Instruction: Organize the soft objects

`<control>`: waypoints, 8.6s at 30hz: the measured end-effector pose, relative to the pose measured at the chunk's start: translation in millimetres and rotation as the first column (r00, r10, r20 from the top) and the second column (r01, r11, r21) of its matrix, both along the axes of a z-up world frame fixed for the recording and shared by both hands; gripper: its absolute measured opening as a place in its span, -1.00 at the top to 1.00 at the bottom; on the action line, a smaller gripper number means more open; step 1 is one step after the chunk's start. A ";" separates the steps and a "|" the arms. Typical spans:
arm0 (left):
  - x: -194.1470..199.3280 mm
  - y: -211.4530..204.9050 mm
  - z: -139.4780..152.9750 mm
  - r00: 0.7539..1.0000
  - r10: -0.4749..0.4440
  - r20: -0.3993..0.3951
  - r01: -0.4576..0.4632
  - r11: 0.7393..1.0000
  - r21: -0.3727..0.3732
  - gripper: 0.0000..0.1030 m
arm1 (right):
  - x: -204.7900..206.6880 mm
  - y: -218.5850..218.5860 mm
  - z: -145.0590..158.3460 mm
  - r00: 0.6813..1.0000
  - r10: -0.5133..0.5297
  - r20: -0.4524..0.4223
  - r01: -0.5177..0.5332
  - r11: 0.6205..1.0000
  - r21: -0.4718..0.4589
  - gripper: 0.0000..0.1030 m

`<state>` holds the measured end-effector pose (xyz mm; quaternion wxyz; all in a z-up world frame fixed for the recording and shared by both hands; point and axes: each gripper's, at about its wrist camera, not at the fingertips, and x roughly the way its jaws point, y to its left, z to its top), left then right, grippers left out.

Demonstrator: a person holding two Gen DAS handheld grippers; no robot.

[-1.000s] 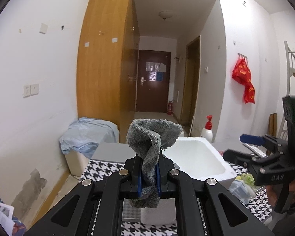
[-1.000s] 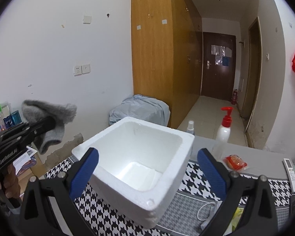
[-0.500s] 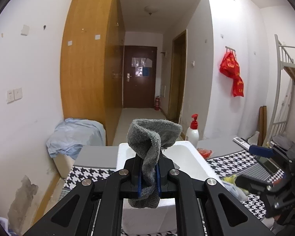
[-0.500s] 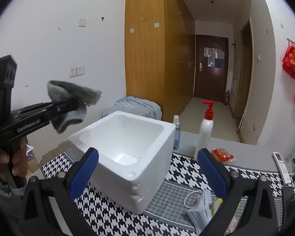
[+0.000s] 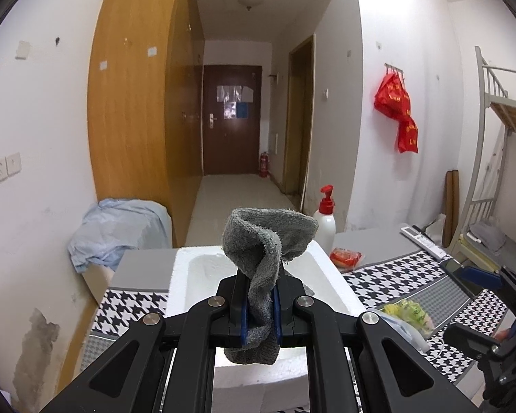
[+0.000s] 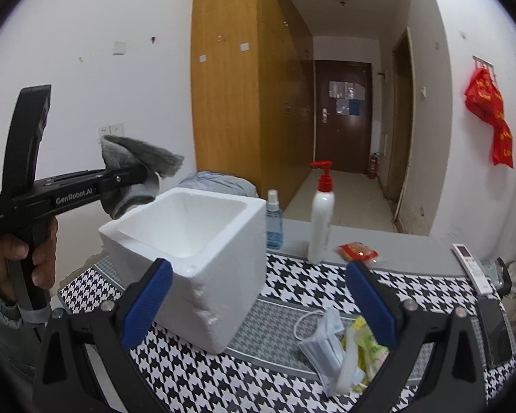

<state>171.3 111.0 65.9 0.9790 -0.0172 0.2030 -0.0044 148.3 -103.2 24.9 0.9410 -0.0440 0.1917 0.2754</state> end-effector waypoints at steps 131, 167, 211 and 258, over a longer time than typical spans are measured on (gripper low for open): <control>17.2 -197.3 -131.9 0.944 -0.227 -0.240 0.223 0.974 -0.044 -0.88 | 35.1 -160.8 -102.2 0.940 -0.233 -0.249 0.233 0.972 -0.028 -0.98; 43.5 -221.3 -150.3 0.902 -0.272 -0.336 0.261 0.962 -0.077 0.78 | 47.2 -179.5 -112.8 0.922 -0.253 -0.292 0.256 0.966 -0.030 -0.98; -8.7 -138.9 -134.9 0.957 -0.204 -0.207 0.190 0.978 -0.086 0.79 | 80.8 -81.9 -116.3 0.946 -0.108 -0.305 0.065 0.987 -0.148 -0.58; -47.8 -136.5 -113.2 0.971 -0.207 -0.120 0.205 0.978 -0.026 0.79 | 21.4 -94.8 -85.2 0.962 -0.120 -0.244 0.095 0.989 -0.111 0.49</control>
